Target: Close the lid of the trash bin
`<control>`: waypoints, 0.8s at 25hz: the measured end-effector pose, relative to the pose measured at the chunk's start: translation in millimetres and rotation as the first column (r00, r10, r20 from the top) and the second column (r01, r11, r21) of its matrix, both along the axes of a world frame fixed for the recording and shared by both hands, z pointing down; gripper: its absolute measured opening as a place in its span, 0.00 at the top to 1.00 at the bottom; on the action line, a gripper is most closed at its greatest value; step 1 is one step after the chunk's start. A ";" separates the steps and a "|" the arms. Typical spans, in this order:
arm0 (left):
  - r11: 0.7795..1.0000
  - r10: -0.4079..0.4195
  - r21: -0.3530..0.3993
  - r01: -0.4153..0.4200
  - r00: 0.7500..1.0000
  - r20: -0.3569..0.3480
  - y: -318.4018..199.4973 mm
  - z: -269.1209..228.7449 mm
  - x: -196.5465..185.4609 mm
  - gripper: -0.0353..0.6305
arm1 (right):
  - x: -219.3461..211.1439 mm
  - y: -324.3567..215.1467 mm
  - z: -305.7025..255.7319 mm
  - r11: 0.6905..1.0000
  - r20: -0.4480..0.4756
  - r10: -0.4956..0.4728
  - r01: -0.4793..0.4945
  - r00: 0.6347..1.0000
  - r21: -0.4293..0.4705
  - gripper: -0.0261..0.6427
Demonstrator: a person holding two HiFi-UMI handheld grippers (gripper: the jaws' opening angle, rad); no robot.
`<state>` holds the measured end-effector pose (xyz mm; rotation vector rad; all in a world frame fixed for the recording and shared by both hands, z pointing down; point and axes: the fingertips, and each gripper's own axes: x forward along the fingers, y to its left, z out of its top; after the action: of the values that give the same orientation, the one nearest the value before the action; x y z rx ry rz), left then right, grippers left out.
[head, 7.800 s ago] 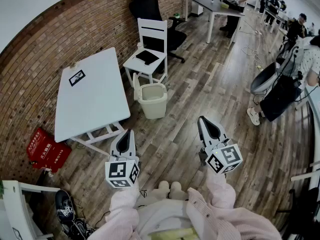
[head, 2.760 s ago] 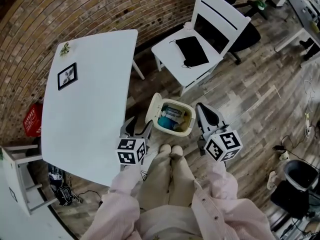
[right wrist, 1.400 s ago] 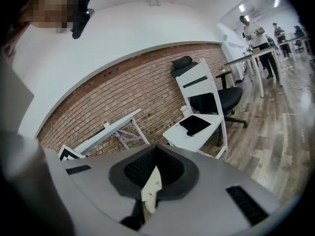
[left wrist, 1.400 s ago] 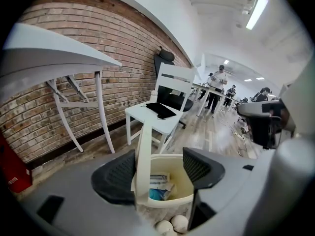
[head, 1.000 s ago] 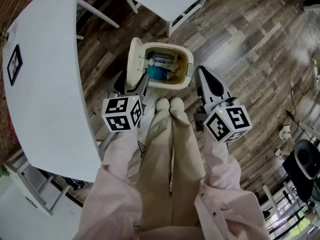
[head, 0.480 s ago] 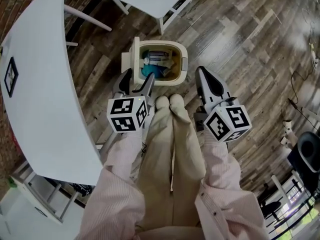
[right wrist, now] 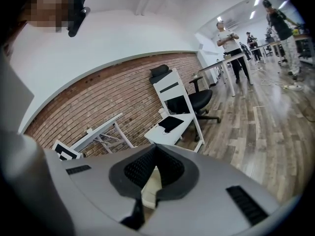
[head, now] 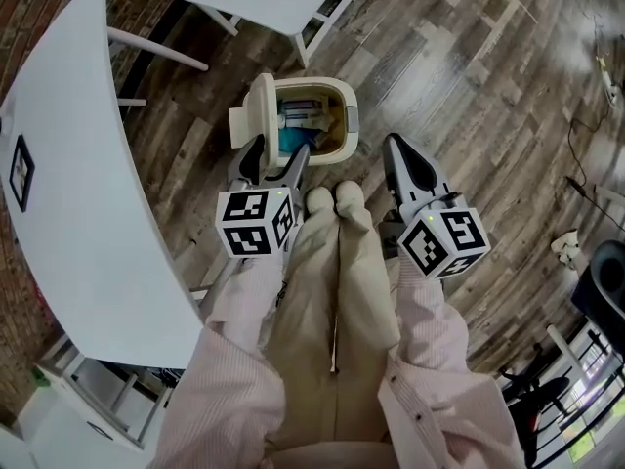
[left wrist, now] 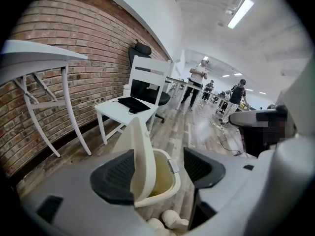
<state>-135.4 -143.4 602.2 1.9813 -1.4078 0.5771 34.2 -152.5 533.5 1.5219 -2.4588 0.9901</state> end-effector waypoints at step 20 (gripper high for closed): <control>0.997 0.065 -0.044 -0.069 0.994 -0.091 -5.2 41.3 59.6 0.52 | 23.8 7.9 41.7 0.998 -0.010 0.009 -0.010 1.000 -0.065 0.96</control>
<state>-75.9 -148.6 643.6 1.9984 -1.2668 0.5387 58.0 -144.6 575.3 1.5158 -2.3902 1.0512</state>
